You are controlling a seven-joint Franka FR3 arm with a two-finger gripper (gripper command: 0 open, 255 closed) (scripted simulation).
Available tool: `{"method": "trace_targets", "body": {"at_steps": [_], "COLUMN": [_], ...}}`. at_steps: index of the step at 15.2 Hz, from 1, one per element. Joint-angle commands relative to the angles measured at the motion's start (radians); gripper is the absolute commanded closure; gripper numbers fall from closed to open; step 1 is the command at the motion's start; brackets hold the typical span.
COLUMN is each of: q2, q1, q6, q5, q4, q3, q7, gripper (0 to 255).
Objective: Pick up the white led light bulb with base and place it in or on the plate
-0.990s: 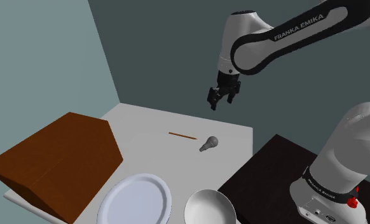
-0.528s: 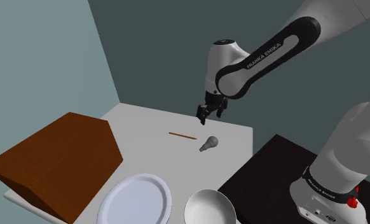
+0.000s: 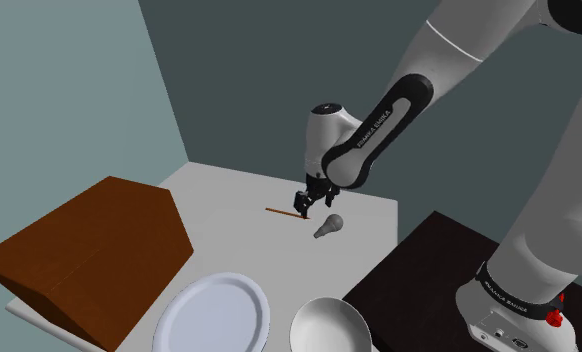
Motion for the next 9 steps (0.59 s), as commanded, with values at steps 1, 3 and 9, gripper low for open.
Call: {"method": "trace_targets", "body": {"at_steps": [1, 3, 9], "q2": [0.052, 0.082, 0.137], "q1": [0.008, 0.013, 0.026], "q6": [0.035, 0.060, 0.104], "q5": [-0.032, -0.051, -0.086], "q4": [0.015, 0.018, 0.027], "q3": [-0.008, -0.017, -0.037], "q7": [0.030, 0.045, 0.071], "gripper": [0, 0, 0]}}
